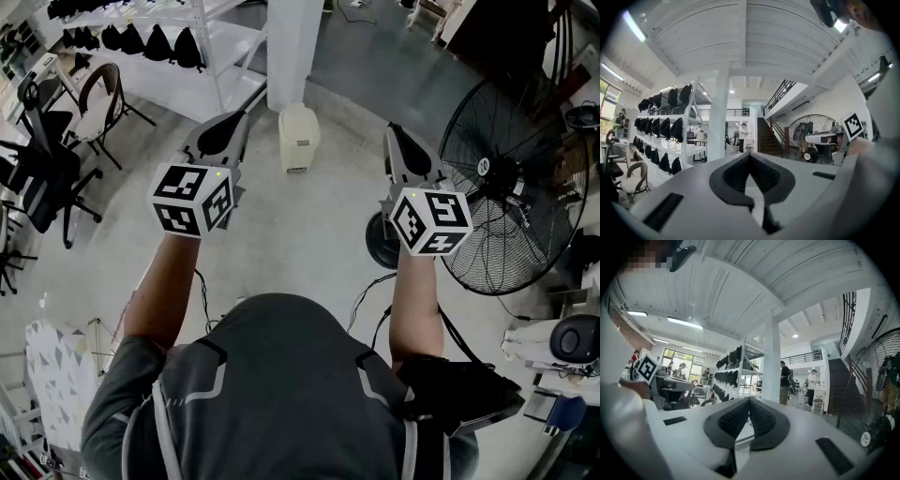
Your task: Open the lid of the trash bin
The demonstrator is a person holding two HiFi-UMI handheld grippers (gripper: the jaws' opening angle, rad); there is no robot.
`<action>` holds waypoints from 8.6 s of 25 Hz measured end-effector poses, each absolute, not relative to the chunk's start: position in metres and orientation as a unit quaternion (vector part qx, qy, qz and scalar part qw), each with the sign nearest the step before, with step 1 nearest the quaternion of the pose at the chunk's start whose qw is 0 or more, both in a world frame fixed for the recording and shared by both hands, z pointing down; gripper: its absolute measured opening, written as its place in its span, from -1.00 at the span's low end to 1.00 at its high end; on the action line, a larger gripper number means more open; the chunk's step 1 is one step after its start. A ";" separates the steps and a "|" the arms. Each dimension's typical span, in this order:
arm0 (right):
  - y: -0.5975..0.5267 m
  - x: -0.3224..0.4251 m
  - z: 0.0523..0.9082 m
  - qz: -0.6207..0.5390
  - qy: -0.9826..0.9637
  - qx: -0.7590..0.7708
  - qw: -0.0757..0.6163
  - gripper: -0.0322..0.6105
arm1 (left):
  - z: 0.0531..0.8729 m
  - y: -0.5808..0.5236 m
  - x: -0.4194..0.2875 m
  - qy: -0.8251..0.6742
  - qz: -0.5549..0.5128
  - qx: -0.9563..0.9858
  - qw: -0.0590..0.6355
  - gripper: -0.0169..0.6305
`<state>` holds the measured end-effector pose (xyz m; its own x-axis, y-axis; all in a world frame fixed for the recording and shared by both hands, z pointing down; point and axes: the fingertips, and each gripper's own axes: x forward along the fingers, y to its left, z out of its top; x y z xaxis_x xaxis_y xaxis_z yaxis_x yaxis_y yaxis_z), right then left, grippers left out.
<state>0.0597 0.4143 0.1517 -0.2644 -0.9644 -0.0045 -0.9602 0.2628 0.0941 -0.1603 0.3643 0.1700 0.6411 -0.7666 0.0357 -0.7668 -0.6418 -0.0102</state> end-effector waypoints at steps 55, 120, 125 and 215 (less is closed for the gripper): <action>0.143 0.051 0.182 -0.029 -0.798 0.599 0.066 -0.82 | 0.200 0.082 -0.147 -0.386 -0.002 0.922 0.031 -0.92; -0.251 0.136 0.533 0.179 -0.844 0.472 0.180 -0.81 | 0.507 -0.240 -0.067 -0.468 0.167 0.839 0.221 -0.92; -0.241 0.133 0.598 0.210 -0.833 0.466 0.210 -0.81 | 0.563 -0.232 -0.068 -0.464 0.186 0.830 0.248 -0.92; -0.215 0.108 0.676 0.335 -0.769 0.471 0.272 -0.81 | 0.631 -0.202 -0.070 -0.436 0.244 0.812 0.300 -0.92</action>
